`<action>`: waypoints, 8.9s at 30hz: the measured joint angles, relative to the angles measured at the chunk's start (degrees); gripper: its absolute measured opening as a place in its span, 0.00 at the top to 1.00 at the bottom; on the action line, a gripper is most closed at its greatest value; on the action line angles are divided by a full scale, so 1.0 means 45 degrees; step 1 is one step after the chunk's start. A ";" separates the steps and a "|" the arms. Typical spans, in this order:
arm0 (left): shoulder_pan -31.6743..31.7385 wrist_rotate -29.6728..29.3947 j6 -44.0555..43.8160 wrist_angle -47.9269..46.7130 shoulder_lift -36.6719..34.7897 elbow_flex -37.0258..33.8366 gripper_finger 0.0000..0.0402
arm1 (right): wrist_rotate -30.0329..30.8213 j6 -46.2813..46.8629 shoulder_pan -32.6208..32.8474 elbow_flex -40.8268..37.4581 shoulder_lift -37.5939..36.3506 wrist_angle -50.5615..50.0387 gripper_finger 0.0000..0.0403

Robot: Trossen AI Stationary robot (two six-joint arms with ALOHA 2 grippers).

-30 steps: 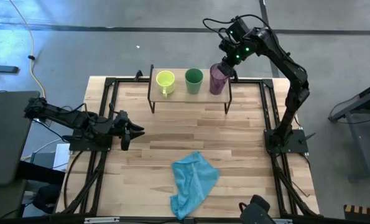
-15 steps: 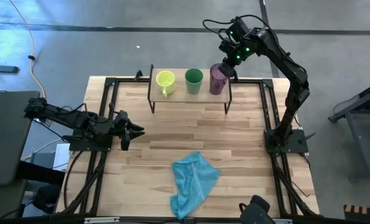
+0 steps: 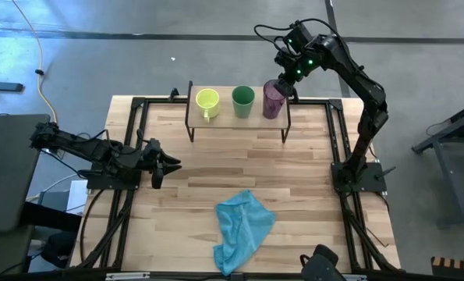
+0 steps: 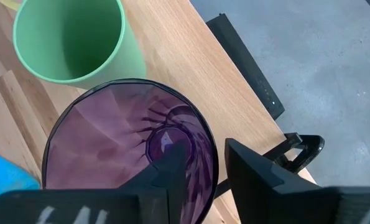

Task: Stack small to large cups/mugs on shelf
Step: Return to Home Position

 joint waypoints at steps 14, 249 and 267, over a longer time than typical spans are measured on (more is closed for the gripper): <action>0.0005 0.0002 0.0000 0.0000 0.0002 -0.0001 0.74 | -0.0065 0.0005 0.0000 0.0000 0.0000 0.0000 0.73; 0.0005 -0.1413 -0.1428 0.2132 0.1167 -0.0003 0.74 | 0.3594 0.4337 0.9491 -2.7028 -1.8962 2.5783 0.73; 0.0005 -0.1562 -0.1694 0.2589 0.1167 -0.0003 0.74 | 0.3667 0.3916 0.9491 -2.7185 -1.8948 2.5990 0.73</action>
